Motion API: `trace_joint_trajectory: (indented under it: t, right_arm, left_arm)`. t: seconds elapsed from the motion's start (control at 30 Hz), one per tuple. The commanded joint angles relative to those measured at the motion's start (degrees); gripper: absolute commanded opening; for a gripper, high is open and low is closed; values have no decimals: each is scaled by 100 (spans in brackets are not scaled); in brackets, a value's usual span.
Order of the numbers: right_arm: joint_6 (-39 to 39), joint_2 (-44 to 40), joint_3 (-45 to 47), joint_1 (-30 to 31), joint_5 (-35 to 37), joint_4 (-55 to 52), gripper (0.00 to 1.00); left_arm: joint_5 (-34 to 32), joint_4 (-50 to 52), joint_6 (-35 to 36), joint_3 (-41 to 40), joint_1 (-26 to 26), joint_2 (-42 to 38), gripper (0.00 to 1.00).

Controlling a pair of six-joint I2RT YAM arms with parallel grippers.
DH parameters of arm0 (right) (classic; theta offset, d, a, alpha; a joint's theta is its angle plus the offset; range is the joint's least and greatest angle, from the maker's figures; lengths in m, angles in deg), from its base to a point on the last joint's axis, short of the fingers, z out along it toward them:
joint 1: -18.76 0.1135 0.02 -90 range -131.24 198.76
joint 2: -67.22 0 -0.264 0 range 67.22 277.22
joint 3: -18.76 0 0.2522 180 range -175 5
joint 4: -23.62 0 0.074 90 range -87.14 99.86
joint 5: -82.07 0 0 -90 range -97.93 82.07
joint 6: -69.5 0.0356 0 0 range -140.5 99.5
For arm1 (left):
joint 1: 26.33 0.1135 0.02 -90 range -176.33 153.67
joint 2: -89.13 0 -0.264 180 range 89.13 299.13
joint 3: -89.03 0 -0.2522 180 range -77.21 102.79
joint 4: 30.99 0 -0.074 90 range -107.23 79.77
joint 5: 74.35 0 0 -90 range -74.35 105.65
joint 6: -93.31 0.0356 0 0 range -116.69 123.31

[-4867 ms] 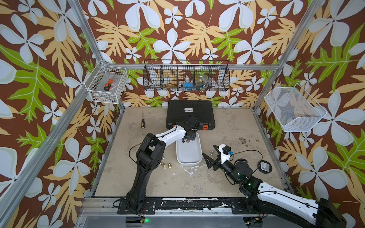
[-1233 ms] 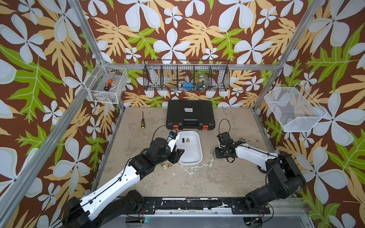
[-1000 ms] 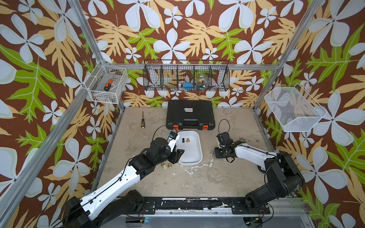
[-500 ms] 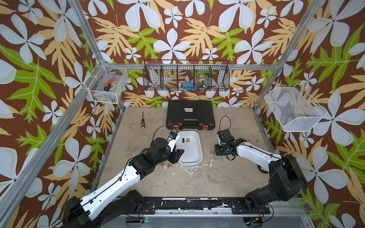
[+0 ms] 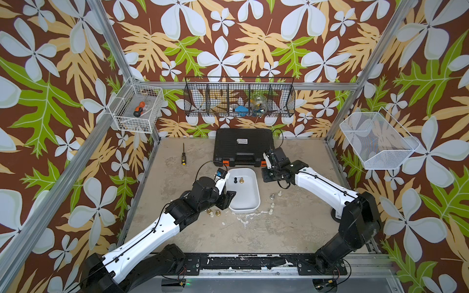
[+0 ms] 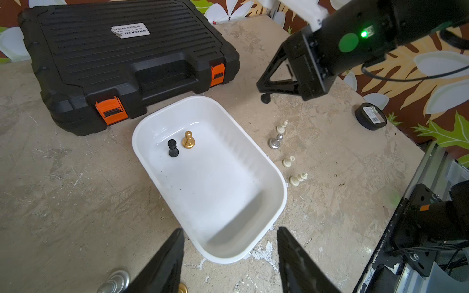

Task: Put the chess pieces into the storage box
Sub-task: Pick up the chess piece at the center of the board, then place the chess piece in the storage box.

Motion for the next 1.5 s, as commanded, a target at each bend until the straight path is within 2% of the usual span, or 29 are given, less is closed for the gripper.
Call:
trace_joint_trajectory:
  t: [0.0,0.37,0.57,1.47]
  right_arm:
    - [-68,511,-455,210,-103,-111,7]
    - [-149,1728,-1289,411,-150,40,6]
    - [-166,2175,-1570,490,99,-22,6]
    - [-70,2863,-1850,484,289,238,6]
  left_arm:
    - [-51,-51,20,13,32,-14,60]
    - [-24,-41,22,-4,90,-1,60]
    - [11,-53,16,-4,112,-4,60]
    - [41,-43,28,-13,121,0,60]
